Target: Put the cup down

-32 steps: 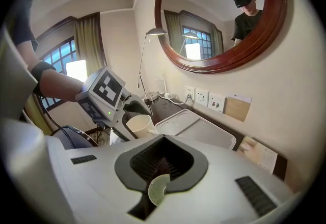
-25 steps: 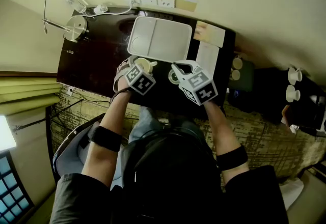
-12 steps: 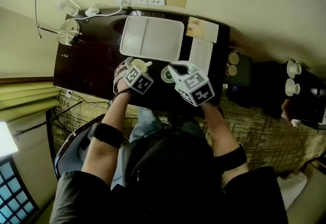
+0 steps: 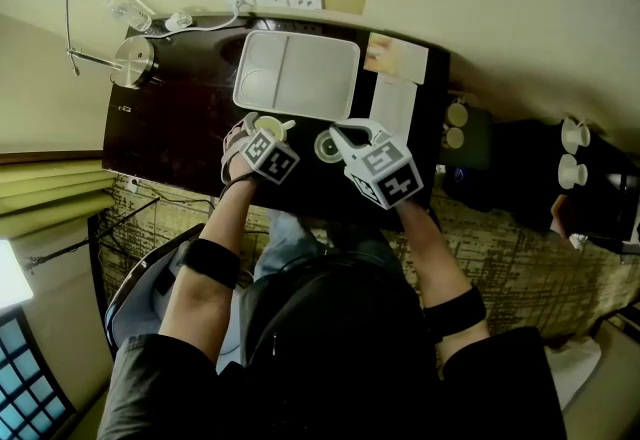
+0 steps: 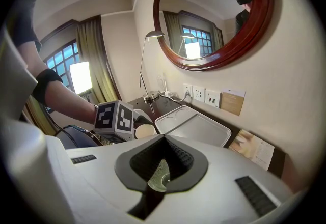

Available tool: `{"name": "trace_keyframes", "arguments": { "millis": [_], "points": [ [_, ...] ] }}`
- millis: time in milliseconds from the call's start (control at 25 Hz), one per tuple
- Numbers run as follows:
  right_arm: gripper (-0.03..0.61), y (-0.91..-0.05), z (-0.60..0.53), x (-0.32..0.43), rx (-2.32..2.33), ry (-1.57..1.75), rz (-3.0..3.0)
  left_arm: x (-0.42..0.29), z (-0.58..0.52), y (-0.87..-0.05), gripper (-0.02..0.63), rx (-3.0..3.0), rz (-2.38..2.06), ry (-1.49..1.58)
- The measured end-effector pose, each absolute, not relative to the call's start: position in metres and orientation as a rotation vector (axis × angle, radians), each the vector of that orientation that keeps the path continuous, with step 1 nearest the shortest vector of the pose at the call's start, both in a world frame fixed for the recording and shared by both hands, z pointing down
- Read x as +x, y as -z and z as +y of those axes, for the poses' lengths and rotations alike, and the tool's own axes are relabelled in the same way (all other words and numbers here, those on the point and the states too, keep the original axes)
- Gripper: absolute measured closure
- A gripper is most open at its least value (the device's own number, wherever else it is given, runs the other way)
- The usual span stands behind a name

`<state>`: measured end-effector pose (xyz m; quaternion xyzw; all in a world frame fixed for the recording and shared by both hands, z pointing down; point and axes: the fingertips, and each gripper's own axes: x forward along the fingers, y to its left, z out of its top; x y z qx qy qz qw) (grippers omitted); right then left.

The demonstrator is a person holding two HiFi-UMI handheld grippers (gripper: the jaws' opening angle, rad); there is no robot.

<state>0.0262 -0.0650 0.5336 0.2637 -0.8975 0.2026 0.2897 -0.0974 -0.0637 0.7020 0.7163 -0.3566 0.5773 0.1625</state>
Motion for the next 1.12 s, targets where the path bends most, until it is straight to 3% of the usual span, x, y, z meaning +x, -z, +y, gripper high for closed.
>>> {"name": "trace_keyframes", "arguments": {
  "millis": [480, 560, 680, 1120],
  "points": [
    [0.578, -0.531, -0.067, 0.023, 0.735, -0.557, -2.391, -0.104, -0.059, -0.711, 0.184, 2.042, -1.055, -1.613],
    [0.578, -0.531, -0.067, 0.022, 0.736, -0.557, -2.389, -0.104, -0.062, -0.708, 0.16, 2.062, -1.069, -1.599],
    [0.578, -0.531, -0.065, 0.019, 0.741, -0.555, -2.387, -0.1, -0.063, -0.699, 0.133, 2.102, -1.064, -1.575],
    [0.578, -0.521, -0.066, 0.01, 0.786, -0.551, -2.396, -0.11, -0.051, -0.648, 0.135, 2.209, -1.058, -1.556]
  ]
}}
